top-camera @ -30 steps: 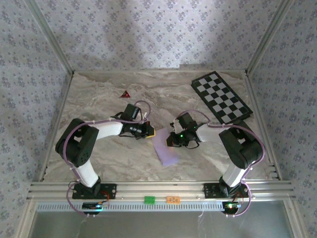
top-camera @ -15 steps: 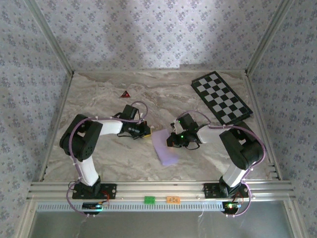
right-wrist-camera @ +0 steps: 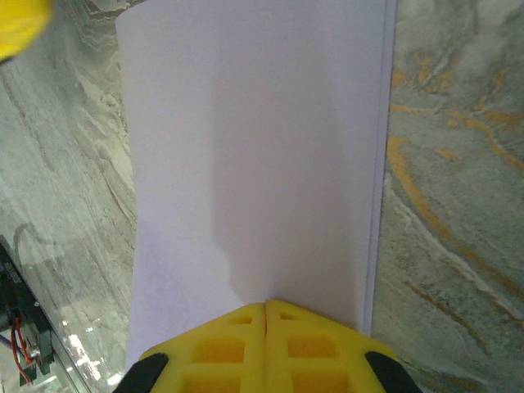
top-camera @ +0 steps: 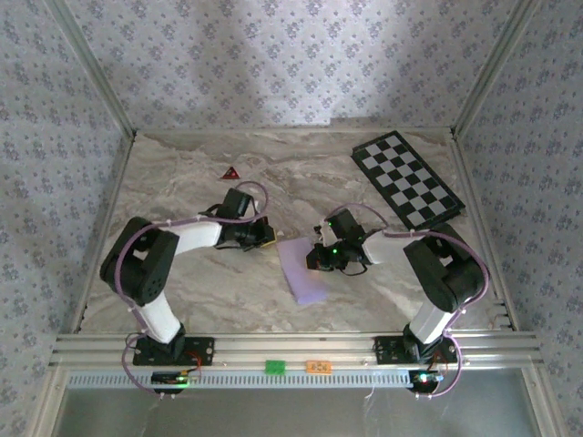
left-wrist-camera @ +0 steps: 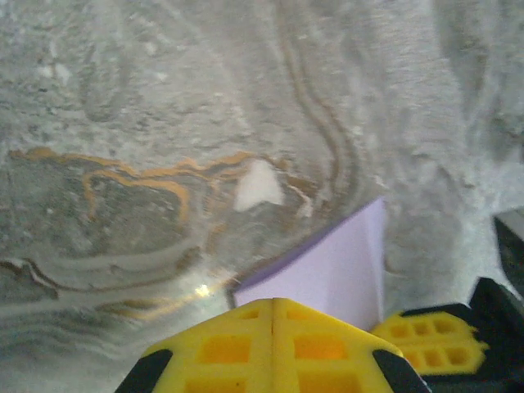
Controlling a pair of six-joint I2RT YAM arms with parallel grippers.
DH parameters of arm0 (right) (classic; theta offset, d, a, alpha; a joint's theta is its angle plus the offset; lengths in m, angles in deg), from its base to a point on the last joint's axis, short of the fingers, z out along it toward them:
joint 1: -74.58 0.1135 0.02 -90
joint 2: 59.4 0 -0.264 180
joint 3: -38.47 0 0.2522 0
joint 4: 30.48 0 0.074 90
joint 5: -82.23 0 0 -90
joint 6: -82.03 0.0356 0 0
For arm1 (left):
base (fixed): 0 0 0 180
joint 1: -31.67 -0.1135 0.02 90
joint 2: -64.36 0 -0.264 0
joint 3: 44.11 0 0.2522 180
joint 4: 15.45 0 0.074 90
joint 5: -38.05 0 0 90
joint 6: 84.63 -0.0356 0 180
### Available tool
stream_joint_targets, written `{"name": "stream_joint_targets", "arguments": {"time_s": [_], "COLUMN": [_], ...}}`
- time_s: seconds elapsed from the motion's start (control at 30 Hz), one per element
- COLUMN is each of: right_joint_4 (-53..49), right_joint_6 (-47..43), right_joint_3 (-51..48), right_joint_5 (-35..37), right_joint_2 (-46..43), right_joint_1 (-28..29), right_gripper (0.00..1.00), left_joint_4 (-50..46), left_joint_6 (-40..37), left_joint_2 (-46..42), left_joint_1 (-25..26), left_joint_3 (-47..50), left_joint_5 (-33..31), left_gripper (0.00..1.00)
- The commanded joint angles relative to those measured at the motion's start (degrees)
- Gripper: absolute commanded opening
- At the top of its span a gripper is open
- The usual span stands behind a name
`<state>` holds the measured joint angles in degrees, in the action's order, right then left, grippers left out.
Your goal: Fold a paper plane with a square sheet of paper (pick it up from the middle)
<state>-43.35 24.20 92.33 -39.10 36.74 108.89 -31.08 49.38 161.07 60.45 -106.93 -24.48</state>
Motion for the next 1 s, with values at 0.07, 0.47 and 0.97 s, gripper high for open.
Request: {"name": "stream_joint_targets", "arguments": {"time_s": [0.07,0.47,0.97], "right_joint_4": [-9.8,-8.9,-9.1], "right_joint_6": [0.5,0.8,0.4], "right_joint_3": [-3.5,-3.7,-4.1], "right_joint_5": [7.8,7.6,7.7], "right_joint_2": [3.4,4.0,4.1], "right_joint_1": [0.8,1.0,1.1], "right_gripper": [0.0,0.0,0.0], "left_joint_4": [-0.6,-3.8,6.5], "left_joint_6": [-3.7,-8.8,0.0], "left_joint_2": [-1.9,8.4,7.8], "left_joint_1": [1.8,4.2,-1.6], "left_joint_3": [0.3,-2.0,2.6], "left_joint_5": [7.0,7.0,6.1], "left_gripper": [0.0,0.0,0.0]}}
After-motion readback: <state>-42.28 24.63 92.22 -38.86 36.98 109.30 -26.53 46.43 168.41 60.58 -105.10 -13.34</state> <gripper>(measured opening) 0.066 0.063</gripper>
